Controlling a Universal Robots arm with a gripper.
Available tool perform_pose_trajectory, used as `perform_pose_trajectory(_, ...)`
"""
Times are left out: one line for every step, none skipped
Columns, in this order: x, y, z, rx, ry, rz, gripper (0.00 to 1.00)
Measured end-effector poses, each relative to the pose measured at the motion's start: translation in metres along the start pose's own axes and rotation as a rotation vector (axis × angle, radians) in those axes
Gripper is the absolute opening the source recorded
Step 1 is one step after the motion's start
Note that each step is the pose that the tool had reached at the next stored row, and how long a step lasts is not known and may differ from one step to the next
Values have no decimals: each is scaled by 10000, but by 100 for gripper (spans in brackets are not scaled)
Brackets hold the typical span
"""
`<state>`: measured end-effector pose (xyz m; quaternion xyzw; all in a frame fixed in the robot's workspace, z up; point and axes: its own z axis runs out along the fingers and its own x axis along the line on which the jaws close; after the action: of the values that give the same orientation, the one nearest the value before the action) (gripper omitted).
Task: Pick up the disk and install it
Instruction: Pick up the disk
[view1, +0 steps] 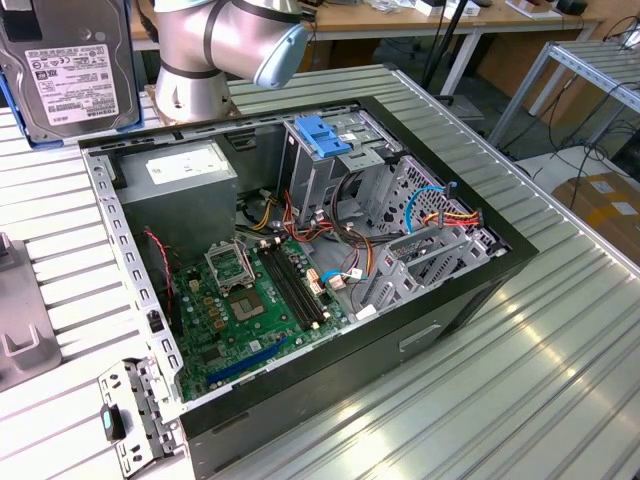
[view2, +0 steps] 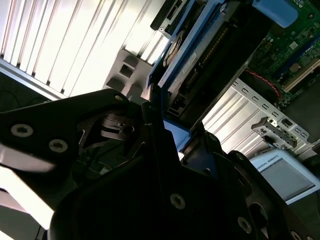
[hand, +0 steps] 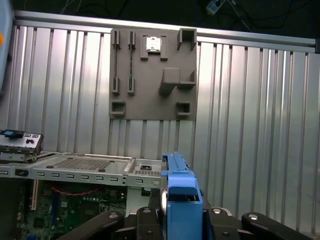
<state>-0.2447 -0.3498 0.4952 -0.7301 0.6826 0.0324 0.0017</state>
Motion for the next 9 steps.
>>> perform_pose_trajectory(11,1,0,1,-1,0,37)
perform_pose_trajectory(17,1,0,0,0,0,37)
perform_pose_trajectory(23,2,0,0,0,0,37)
perform_pose_trajectory(33,2,0,1,0,0,37)
perform_pose_trajectory(45,3,0,0,0,0,37)
perform_pose_trajectory(55,4,-1,0,0,0,37)
perform_pose_trajectory(61,4,-1,0,0,0,37)
perform_pose_trajectory(67,5,-1,0,0,0,37)
perform_pose_trajectory(79,5,-1,0,0,1,37)
